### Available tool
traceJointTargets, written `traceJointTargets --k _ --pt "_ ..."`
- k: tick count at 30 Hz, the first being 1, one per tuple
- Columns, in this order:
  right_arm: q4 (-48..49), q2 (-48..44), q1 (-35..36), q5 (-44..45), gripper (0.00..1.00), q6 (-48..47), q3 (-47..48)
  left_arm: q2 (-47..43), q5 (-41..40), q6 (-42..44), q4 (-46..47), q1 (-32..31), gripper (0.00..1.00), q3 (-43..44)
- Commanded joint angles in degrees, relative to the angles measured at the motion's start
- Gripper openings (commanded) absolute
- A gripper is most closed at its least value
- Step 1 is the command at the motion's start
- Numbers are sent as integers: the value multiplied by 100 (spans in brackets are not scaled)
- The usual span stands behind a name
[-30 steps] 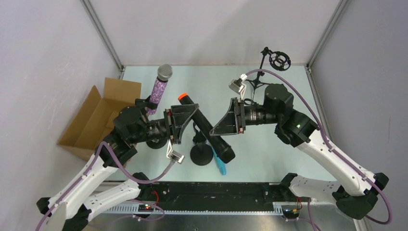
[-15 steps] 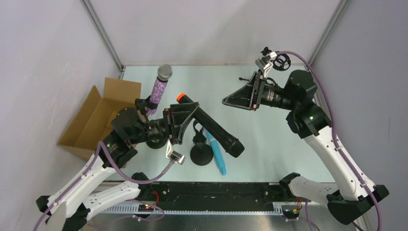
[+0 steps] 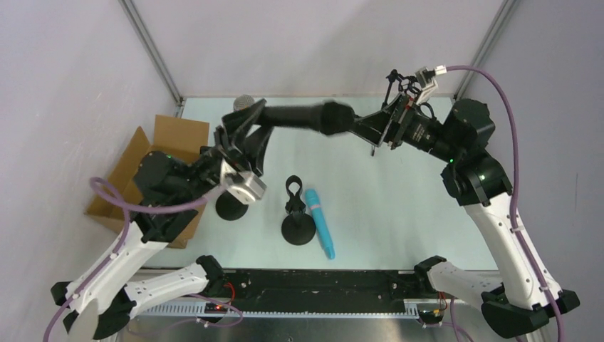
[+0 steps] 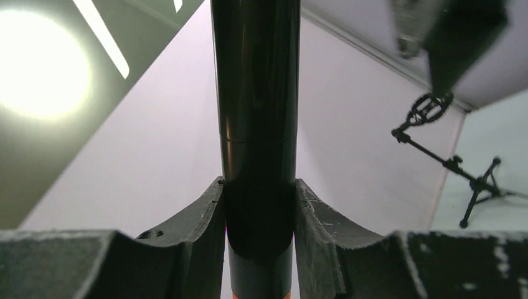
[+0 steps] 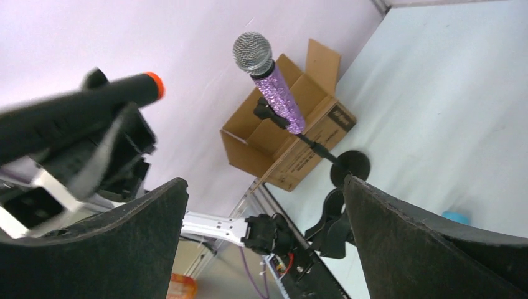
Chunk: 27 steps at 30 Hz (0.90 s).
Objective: Attach the microphones to the stand
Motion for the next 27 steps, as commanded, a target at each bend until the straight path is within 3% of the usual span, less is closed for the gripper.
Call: traceJointTargets --k 1,5,10,14,19,27 --pt "218 -441 -84 503 99 -395 -274 97 -1154 -2063 661 -25 0 577" --pt "451 -738 40 634 99 -658 -627 197 -1461 -2881 555 -36 0 785" --pt "827 -954 1133 1167 100 -1672 -634 362 -1328 -3745 315 -96 0 1039" --pt "1398 -1085 1791 1595 100 -1913 -641 512 -1005 -4427 144 -108 0 1127" --pt "2643 -1132 1873 1077 99 -1805 -748 580 -414 -5172 -65 -118 0 1066" --pt "2961 -938 2546 1377 100 -2764 -545 729 334 -5760 -112 -170 0 1107"
